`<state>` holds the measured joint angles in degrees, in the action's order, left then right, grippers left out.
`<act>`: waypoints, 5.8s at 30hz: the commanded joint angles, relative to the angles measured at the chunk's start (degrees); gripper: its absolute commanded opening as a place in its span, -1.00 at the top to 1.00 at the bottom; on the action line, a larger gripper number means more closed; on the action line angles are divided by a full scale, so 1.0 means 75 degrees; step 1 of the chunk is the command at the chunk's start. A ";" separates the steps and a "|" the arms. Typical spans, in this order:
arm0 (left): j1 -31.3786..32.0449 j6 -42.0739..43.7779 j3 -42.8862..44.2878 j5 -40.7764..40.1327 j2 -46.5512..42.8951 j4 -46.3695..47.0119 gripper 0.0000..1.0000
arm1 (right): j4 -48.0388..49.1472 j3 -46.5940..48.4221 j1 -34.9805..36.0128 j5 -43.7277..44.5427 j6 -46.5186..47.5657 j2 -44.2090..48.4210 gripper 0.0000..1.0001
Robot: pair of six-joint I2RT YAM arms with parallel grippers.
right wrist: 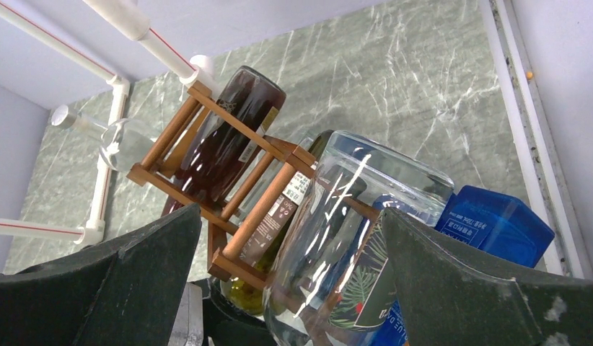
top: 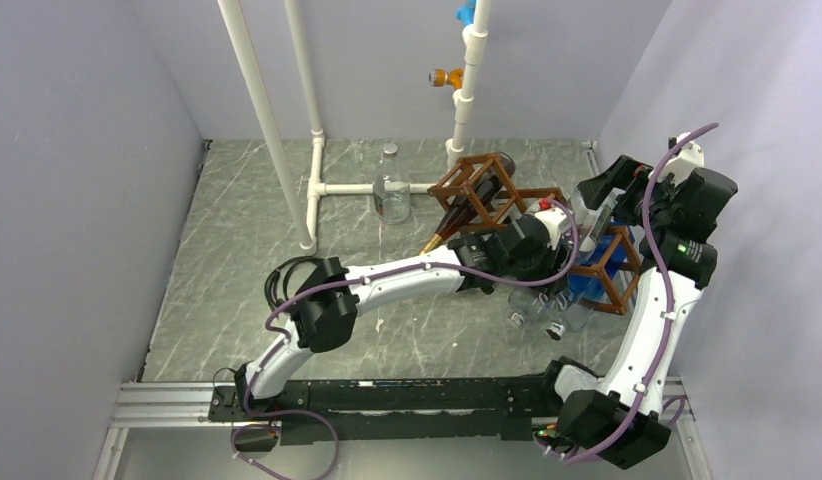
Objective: Take the wine bottle off the wine rack
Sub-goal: Pick up the wine bottle from the wine rack.
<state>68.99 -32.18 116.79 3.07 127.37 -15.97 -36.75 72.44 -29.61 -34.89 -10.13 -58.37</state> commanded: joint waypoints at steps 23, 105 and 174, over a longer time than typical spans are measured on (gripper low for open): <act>0.0012 0.0347 -0.0880 -0.0335 -0.1644 0.0810 1.00 | 0.0283 0.0099 -0.0111 -0.0156 -0.0184 0.0176 -0.98; -0.1148 0.0380 -0.4123 0.1700 -0.3149 0.3609 1.00 | -0.0514 0.0449 0.0058 0.1295 -0.0343 -0.0889 -0.98; -0.1139 0.0780 -0.3278 0.2221 -0.3407 0.4153 1.00 | -0.0977 0.0145 0.0552 -0.2696 -0.0371 -0.0350 -0.85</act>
<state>60.40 -28.12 86.52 20.53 105.10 3.27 -40.01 72.66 -29.41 -43.66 -8.47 -63.37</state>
